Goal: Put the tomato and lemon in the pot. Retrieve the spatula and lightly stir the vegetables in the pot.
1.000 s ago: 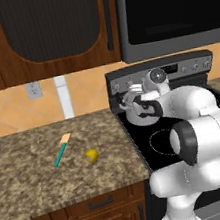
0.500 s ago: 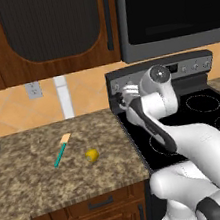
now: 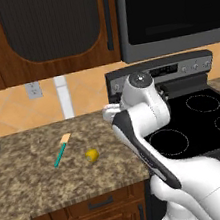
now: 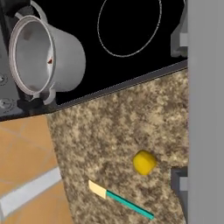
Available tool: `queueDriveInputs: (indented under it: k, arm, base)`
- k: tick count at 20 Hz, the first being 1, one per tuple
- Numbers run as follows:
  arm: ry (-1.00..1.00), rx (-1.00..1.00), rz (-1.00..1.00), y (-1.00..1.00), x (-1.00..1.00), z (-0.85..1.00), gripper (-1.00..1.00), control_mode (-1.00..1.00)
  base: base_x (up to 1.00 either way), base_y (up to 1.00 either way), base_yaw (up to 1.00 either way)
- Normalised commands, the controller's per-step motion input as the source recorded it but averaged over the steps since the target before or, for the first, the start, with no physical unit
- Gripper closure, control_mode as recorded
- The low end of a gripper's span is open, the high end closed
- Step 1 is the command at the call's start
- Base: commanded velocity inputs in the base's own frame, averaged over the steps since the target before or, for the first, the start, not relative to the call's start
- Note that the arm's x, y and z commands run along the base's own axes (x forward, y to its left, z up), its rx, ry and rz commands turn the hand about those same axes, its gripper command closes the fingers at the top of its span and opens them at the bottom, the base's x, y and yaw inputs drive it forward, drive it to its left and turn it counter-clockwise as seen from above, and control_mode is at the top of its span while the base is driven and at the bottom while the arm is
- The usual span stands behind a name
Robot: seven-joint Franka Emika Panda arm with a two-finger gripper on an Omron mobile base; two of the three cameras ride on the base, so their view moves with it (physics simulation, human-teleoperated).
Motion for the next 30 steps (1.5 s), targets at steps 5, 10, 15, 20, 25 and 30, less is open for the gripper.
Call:
queueDriveInputs:
  k: [5, 10, 15, 20, 25, 30]
  arm:
    - [0.22, -0.01, 0.27, 0.79, -0.22, -0.50, -1.00, -1.00]
    - [0.30, -0.02, 0.28, 0.39, 0.37, -0.29, -1.00, -1.00]
    - [0.12, -0.18, 0.15, 0.36, 0.36, -0.40, -1.00, -1.00]
    - [0.03, -0.19, 0.08, 0.26, 0.30, -0.46, -1.00, -1.00]
    - [0.00, -0.04, 0.05, 0.04, 0.36, -0.41, -1.00, -1.00]
    - [0.01, 0.00, 0.02, 0.00, 0.34, -0.38, -1.00, -1.00]
  base:
    - [0.00, 0.00, 0.00]
    - [0.00, 0.00, 0.00]
    - [0.00, 0.00, 0.00]
    - [0.00, 0.00, 0.00]
    - [0.00, 0.00, 0.00]
    - [0.00, 0.00, 0.00]
